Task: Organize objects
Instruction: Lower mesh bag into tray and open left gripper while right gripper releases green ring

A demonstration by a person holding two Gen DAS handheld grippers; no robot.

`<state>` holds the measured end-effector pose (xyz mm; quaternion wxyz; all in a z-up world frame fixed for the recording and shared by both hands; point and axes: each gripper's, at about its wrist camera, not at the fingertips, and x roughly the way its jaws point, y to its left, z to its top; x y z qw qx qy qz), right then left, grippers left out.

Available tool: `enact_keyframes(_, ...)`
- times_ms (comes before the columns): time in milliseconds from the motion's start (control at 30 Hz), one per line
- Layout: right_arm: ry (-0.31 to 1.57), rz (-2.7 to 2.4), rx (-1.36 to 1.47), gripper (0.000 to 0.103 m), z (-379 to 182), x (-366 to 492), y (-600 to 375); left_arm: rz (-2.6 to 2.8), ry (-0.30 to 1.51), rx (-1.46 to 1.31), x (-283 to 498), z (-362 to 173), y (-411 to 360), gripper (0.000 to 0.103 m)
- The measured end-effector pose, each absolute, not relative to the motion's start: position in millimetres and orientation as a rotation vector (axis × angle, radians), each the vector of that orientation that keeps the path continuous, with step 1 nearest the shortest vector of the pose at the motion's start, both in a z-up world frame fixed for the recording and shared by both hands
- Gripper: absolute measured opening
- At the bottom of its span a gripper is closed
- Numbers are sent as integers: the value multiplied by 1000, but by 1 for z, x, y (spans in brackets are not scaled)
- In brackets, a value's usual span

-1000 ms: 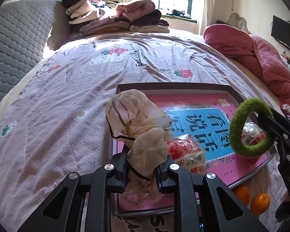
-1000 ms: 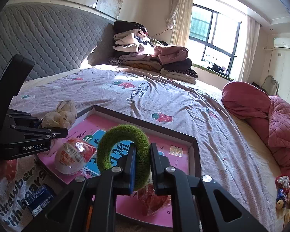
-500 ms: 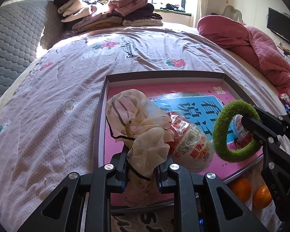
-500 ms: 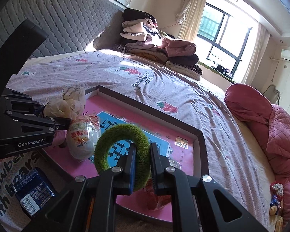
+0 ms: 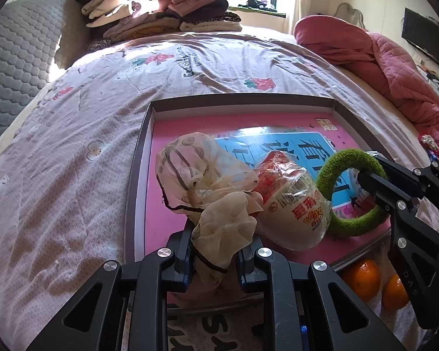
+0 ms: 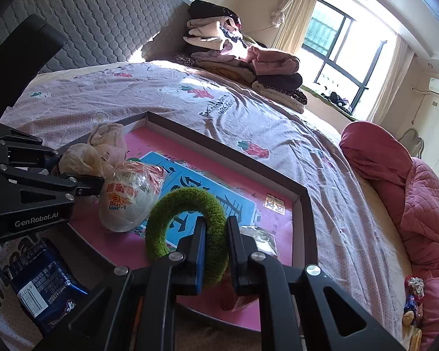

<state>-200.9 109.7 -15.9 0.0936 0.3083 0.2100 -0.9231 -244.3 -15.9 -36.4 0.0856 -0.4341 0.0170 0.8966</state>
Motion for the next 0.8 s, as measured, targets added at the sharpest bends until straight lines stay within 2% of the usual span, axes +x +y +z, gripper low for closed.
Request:
enact_keyframes(133,610,-2738,937,14,-17,-203,111,2664,44,-1306,-244,-38,-15,23)
enact_keyframes(533,534,-2734,960,14,-10,-203,119,2656,39,-1317,-242,-35,-15,33)
enact_keyframes(800,490,-2753,974,16,-5,-203,125,2643,1,-1304,-239,-26,-17,45)
